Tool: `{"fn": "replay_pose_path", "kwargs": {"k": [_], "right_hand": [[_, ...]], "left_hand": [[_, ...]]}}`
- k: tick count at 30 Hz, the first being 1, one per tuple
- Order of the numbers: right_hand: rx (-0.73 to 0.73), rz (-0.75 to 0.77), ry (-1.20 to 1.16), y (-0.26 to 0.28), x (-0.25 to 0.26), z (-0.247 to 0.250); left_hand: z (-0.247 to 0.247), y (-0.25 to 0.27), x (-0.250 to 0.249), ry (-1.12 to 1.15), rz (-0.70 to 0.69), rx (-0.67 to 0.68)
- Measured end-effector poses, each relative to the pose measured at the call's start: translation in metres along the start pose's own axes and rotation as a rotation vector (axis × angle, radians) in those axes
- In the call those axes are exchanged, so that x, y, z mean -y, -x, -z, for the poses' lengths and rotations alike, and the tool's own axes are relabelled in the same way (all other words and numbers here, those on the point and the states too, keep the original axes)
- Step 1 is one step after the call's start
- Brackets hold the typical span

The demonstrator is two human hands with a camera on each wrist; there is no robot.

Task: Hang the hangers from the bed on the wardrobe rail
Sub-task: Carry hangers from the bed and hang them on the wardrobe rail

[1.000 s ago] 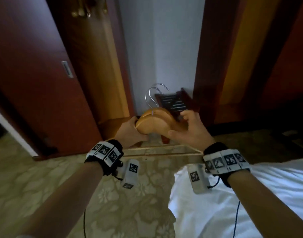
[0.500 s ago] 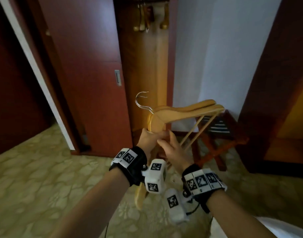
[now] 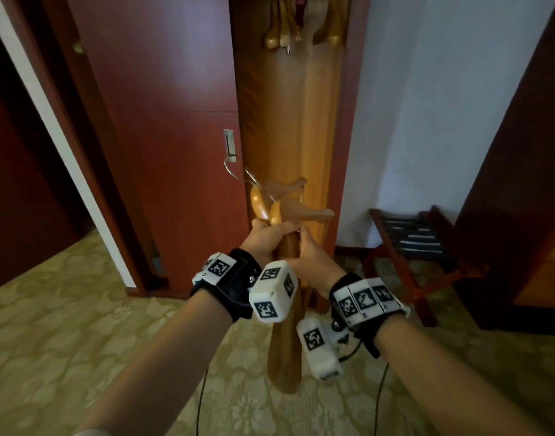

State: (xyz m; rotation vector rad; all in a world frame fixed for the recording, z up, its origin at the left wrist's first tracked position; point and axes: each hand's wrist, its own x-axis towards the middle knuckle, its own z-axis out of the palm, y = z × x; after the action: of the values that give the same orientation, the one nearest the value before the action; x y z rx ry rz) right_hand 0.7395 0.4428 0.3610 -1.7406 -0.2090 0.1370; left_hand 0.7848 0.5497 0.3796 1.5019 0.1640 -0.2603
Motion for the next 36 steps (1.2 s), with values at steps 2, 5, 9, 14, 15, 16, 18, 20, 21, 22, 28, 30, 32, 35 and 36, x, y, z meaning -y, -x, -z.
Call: {"fn": "replay_pose_path", "kwargs": {"k": [2, 5, 9, 14, 15, 16, 18, 20, 21, 22, 28, 30, 32, 35, 36], "right_hand": [[-0.01, -0.003, -0.018, -0.022, -0.001, 0.0], [-0.07, 0.003, -0.024, -0.05, -0.004, 0.008], [-0.173, -0.057, -0.16, -0.094, -0.014, 0.028], [-0.16, -0.025, -0.276, -0.16, -0.01, 0.066], [-0.151, -0.005, -0.286, -0.176, -0.008, 0.074], [-0.149, 0.005, -0.288, -0.192, -0.006, 0.082], [-0.158, 0.011, -0.28, -0.223, -0.001, 0.096], [-0.154, 0.025, -0.225, -0.254, 0.004, 0.112], [-0.153, 0.034, -0.197, -0.269, 0.006, 0.119], [-0.154, 0.039, -0.178, -0.283, 0.008, 0.126], [-0.173, 0.041, -0.181, -0.345, 0.016, 0.156], [-0.223, 0.017, -0.208, -0.368, 0.019, 0.164], [-0.281, -0.028, -0.286, -0.392, 0.021, 0.173], [-0.368, -0.056, -0.337, -0.431, 0.022, 0.19], [-0.39, -0.058, -0.347, -0.443, 0.023, 0.196]], "left_hand": [[0.006, -0.019, -0.006, 0.004, -0.016, 0.035], [0.008, -0.041, -0.016, 0.041, -0.014, 0.107], [0.006, -0.074, -0.03, 0.069, 0.023, 0.128], [0.001, -0.129, -0.052, 0.035, -0.016, 0.171], [-0.002, -0.141, -0.059, 0.033, -0.02, 0.164], [-0.007, -0.153, -0.067, 0.031, -0.022, 0.158], [-0.015, -0.18, -0.082, 0.025, -0.021, 0.141], [-0.02, -0.202, -0.1, 0.031, -0.029, 0.129], [-0.022, -0.213, -0.106, 0.025, -0.034, 0.13], [-0.024, -0.223, -0.113, 0.016, -0.039, 0.127], [-0.029, -0.286, -0.144, -0.068, -0.047, 0.146], [-0.03, -0.311, -0.151, -0.031, -0.051, 0.195], [-0.03, -0.339, -0.161, 0.011, -0.066, 0.196], [-0.026, -0.386, -0.179, 0.092, -0.096, 0.209], [-0.023, -0.403, -0.186, 0.157, -0.081, 0.229]]}}
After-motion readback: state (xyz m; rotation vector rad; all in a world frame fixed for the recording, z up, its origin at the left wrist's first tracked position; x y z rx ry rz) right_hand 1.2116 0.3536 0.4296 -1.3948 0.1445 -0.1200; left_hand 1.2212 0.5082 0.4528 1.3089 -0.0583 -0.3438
